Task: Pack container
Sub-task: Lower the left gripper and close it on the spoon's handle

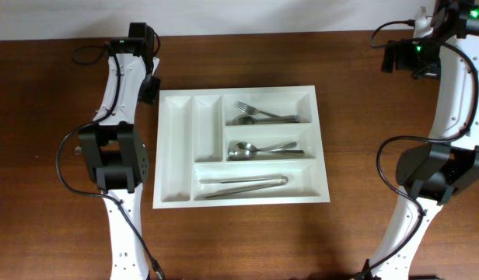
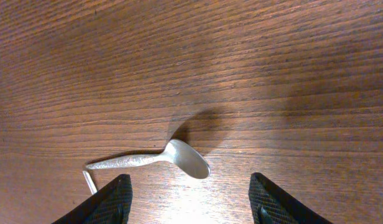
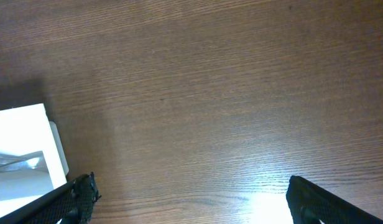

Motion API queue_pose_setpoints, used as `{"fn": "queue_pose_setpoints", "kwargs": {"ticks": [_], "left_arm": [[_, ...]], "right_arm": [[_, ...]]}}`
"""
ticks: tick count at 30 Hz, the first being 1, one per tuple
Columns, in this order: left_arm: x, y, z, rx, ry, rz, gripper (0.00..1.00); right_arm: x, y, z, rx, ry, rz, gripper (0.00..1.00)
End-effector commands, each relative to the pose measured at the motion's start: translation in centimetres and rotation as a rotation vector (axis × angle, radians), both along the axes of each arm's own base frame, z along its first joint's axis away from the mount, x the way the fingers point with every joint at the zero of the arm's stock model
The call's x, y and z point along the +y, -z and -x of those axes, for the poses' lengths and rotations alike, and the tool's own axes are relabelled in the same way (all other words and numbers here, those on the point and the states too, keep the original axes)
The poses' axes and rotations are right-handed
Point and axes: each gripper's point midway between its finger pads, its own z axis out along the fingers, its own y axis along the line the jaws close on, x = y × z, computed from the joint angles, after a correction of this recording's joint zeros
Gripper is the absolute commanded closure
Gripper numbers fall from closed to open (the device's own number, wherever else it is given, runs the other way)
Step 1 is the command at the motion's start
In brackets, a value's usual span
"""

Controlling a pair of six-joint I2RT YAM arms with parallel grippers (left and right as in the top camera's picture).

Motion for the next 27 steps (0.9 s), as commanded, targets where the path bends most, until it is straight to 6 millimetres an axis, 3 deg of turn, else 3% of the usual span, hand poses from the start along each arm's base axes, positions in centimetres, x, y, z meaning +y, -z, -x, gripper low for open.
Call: {"fn": "queue_pose_setpoints", "kwargs": {"ticks": [1,10,27], "left_arm": [[0.3,2.3,0.6,0.04,-0.03,-0.007,0.38],[0.3,5.1,0.9,0.071,-0.067,-0.005,0.43],[1.2,5.3,0.4,0.045,-0.084,-0.007,0.44]], "right_arm": [[0.0,-1.3,0.0,-0.031,0.01,-0.002,0.01],[0.0,-1.3,0.0,-0.031,0.01,-0.002,0.01],[0.0,-1.3,0.0,-0.031,0.01,-0.002,0.01]]}}
